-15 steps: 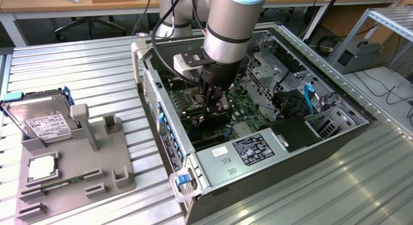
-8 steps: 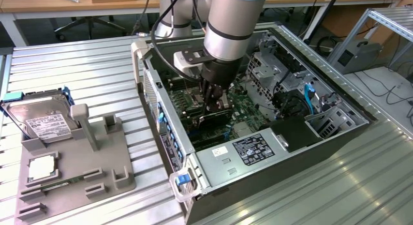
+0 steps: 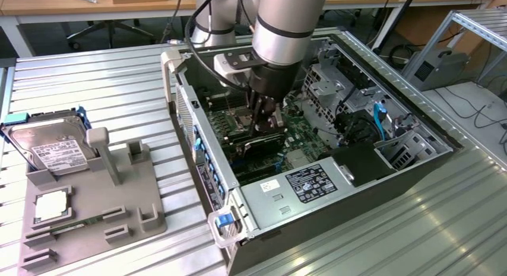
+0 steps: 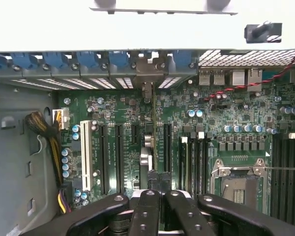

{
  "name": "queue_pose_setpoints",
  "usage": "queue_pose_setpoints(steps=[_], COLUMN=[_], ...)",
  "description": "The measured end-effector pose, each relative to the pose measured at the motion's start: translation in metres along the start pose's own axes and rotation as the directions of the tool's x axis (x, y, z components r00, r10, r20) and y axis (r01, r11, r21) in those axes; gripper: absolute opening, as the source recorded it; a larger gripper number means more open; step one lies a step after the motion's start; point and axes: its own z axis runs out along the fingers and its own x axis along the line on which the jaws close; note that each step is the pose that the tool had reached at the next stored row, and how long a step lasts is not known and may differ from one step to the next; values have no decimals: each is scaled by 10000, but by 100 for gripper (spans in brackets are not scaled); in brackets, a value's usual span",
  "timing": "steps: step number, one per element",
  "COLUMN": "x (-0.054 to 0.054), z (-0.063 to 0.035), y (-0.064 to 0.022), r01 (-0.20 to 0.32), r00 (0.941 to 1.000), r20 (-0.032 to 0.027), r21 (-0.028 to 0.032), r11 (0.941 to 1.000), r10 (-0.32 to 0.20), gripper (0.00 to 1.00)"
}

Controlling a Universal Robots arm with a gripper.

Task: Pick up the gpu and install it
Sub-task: 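Press down on the gpu until it lock into place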

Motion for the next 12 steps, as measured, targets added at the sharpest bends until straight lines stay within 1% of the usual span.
queue_pose_setpoints(steps=[6,10,11,12], x=[-3,-5,-8,-10], z=[-144,-223,-344,-409], y=[0,1,2,3], r01=[-1,-4,-21,-44], r00=[10000,10000,10000,10000], r20=[-6,-7,-11,-23], r21=[0,1,0,3], r11=[10000,10000,10000,10000], r10=[1,4,21,44], gripper=[11,11,11,11])
